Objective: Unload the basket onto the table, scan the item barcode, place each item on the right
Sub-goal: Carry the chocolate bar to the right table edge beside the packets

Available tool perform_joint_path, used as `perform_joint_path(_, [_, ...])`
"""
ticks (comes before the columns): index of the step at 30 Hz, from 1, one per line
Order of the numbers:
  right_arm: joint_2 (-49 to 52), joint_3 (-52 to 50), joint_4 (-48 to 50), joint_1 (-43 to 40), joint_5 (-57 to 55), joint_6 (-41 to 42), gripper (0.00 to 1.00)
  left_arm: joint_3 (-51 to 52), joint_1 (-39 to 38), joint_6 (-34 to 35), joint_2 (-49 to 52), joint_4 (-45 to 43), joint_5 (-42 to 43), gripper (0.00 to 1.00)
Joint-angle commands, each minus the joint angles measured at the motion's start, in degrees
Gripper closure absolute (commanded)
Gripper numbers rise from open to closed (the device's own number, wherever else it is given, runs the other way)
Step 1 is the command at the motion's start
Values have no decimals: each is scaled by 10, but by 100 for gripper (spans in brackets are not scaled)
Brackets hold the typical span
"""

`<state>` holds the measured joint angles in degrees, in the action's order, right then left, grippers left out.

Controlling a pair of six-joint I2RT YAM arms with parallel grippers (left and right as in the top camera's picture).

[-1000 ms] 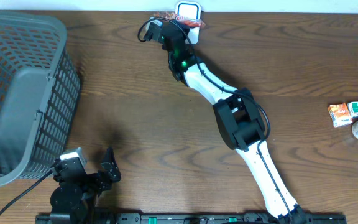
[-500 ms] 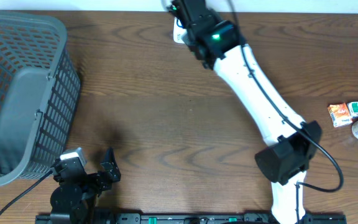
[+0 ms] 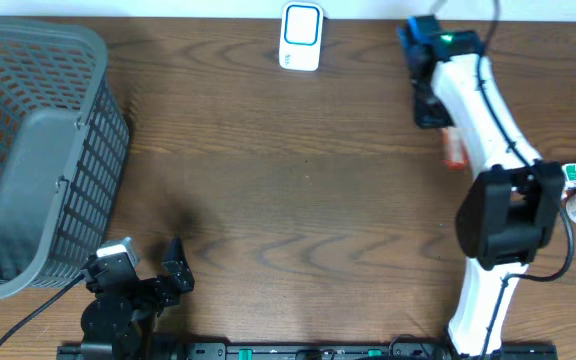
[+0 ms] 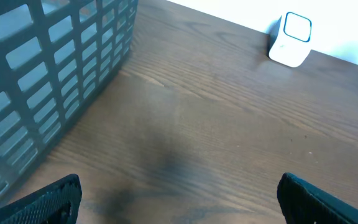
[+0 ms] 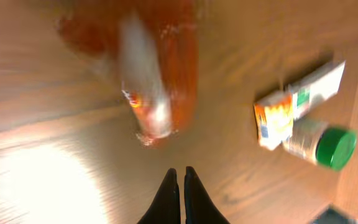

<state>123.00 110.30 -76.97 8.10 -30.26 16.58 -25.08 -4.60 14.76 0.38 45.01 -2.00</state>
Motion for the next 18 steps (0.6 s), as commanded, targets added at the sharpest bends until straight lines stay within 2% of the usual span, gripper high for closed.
perform_joint_path(1, [1,-72,26,-63,-7,31,99,-3,-2,-8,0,0,-1,2])
perform_joint_path(5, [1,-137,70,-139,5,34,99,-3,-2,-8,0,0,-1,2])
perform_joint_path(10, [1,-160,99,-217,65,41,99,-3,-2,-8,0,0,-1,2])
perform_joint_path(11, [1,-157,102,-225,103,35,97,-3,-2,-8,0,0,-1,2])
perform_joint_path(12, [1,-151,103,-231,147,23,87,-3,-2,-8,0,0,-1,2])
perform_joint_path(13, [1,-145,104,-233,192,7,83,-3,-2,-8,0,0,-1,2])
perform_joint_path(16, [1,-128,101,-230,288,-22,77,-3,-2,-8,0,0,-1,2])
perform_joint_path(18, [1,-122,106,-222,333,-31,68,-3,-2,-8,0,0,-1,2])
